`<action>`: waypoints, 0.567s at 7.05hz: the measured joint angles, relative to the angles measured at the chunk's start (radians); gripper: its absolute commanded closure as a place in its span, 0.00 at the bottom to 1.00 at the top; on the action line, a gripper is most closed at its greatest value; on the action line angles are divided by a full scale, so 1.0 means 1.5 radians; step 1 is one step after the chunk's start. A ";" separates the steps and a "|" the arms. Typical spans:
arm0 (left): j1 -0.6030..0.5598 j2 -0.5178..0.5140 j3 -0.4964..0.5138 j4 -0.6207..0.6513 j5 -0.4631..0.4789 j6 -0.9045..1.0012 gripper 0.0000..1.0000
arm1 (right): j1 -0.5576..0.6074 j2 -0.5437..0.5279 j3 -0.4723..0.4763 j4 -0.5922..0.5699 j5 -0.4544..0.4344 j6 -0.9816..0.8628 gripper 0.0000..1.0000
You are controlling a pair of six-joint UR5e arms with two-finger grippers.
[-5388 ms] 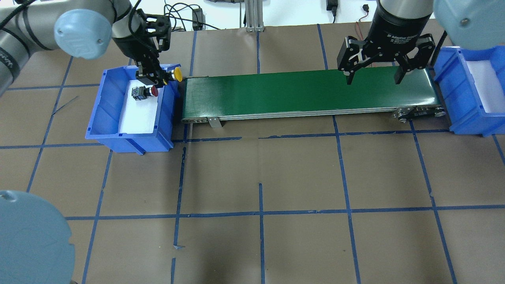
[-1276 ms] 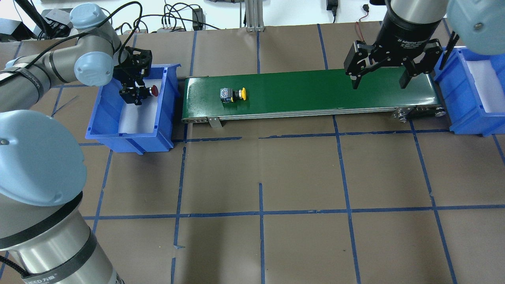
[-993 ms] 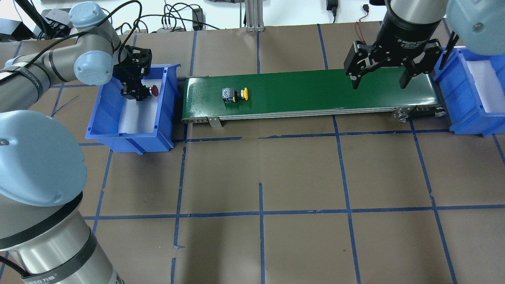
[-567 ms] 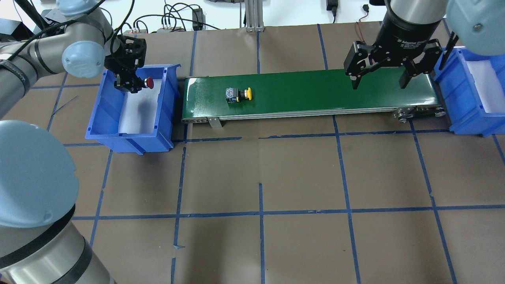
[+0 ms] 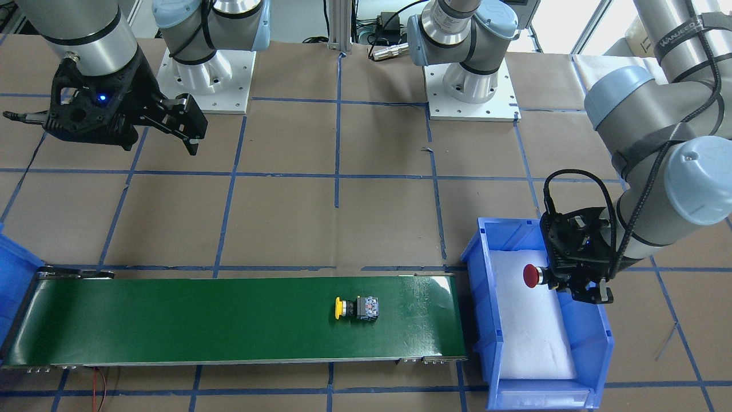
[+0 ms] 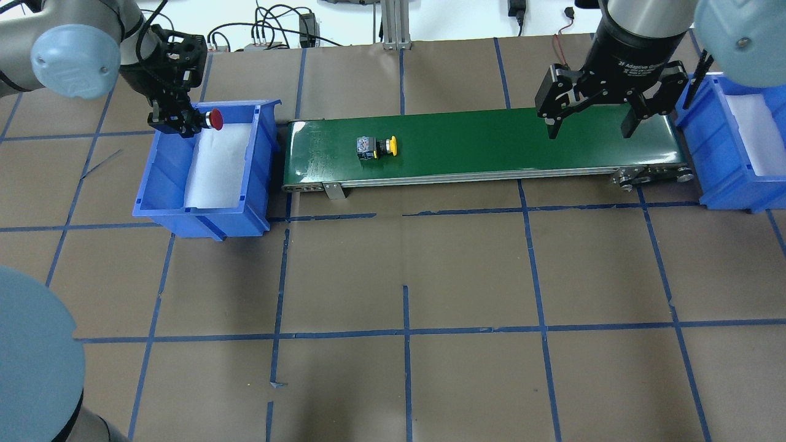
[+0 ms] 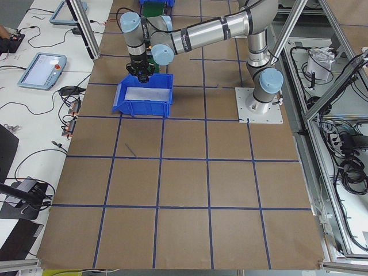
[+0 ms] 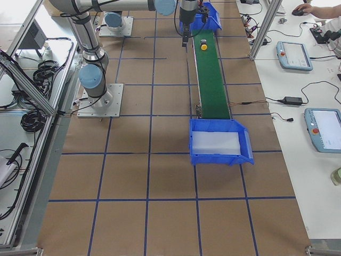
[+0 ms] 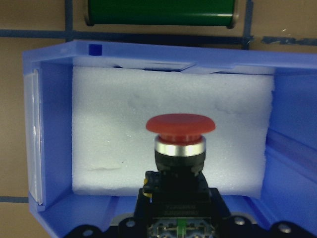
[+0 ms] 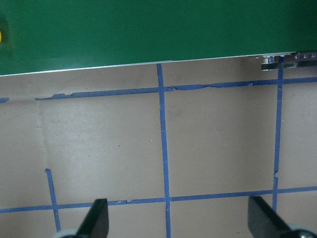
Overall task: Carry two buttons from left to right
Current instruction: 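Grasp the red-capped push button with the left gripper and lift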
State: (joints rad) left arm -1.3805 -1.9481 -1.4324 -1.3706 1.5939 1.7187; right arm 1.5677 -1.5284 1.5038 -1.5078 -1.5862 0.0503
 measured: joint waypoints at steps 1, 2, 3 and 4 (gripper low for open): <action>-0.015 0.002 -0.004 -0.005 -0.004 -0.024 0.79 | 0.000 0.000 0.001 -0.001 0.000 0.000 0.00; -0.049 0.001 -0.004 -0.005 -0.006 -0.073 0.79 | 0.000 0.000 0.001 -0.001 0.000 0.000 0.00; -0.094 -0.005 0.001 0.001 -0.010 -0.127 0.79 | 0.000 0.001 0.001 -0.001 0.000 0.000 0.00; -0.134 -0.020 0.006 0.016 -0.016 -0.165 0.77 | 0.000 0.001 0.001 -0.001 0.000 0.000 0.00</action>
State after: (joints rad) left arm -1.5814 -1.9784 -1.4238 -1.3461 1.5699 1.4705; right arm 1.5677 -1.5271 1.5059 -1.5094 -1.5861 0.0506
